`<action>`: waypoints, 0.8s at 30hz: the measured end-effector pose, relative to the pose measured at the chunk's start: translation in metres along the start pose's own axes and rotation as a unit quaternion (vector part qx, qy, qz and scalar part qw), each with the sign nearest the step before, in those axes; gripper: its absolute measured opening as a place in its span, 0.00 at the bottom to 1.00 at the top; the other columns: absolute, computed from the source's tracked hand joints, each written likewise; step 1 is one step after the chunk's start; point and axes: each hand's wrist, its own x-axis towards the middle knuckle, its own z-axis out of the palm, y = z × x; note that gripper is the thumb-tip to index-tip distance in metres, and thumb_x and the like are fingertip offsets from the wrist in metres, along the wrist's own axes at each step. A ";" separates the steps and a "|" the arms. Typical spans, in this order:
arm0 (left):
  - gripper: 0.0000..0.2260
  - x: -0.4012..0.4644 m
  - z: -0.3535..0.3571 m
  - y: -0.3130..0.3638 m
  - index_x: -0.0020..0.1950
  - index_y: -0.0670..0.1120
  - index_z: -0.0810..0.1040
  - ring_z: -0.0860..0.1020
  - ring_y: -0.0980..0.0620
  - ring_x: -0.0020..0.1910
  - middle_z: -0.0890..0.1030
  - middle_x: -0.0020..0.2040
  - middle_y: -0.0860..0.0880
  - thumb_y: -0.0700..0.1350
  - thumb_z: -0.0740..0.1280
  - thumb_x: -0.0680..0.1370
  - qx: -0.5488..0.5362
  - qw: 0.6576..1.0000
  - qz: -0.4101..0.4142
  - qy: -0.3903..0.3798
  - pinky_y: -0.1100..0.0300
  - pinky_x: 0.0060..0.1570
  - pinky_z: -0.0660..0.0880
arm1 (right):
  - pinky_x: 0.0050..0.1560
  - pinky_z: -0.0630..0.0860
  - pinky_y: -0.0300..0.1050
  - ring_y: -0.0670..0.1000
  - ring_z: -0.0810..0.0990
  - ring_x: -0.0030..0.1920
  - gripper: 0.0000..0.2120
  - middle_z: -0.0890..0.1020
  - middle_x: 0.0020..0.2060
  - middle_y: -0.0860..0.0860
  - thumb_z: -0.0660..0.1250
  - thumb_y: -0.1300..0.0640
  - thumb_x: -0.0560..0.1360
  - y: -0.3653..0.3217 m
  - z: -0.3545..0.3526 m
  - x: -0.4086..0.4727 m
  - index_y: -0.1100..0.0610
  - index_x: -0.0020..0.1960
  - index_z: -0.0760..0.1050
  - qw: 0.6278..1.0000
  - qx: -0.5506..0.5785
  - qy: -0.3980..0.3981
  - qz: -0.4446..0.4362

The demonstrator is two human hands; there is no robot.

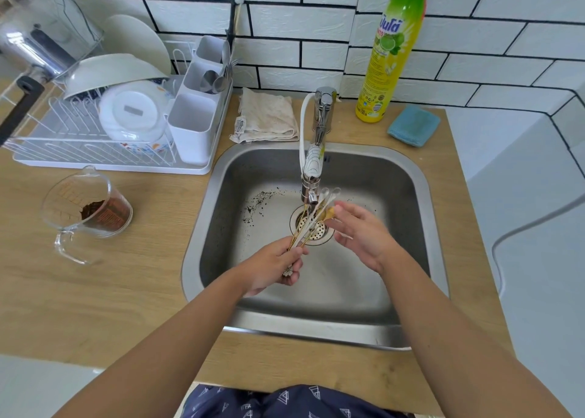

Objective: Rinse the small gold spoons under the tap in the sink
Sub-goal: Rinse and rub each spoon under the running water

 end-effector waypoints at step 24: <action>0.09 -0.022 -0.003 -0.006 0.55 0.44 0.73 0.72 0.53 0.30 0.75 0.36 0.49 0.49 0.60 0.84 -0.138 0.987 -0.018 0.078 0.63 0.26 0.64 | 0.45 0.82 0.41 0.48 0.88 0.46 0.07 0.89 0.42 0.50 0.67 0.61 0.82 0.025 0.057 0.013 0.54 0.56 0.82 0.991 -0.092 0.014 -0.095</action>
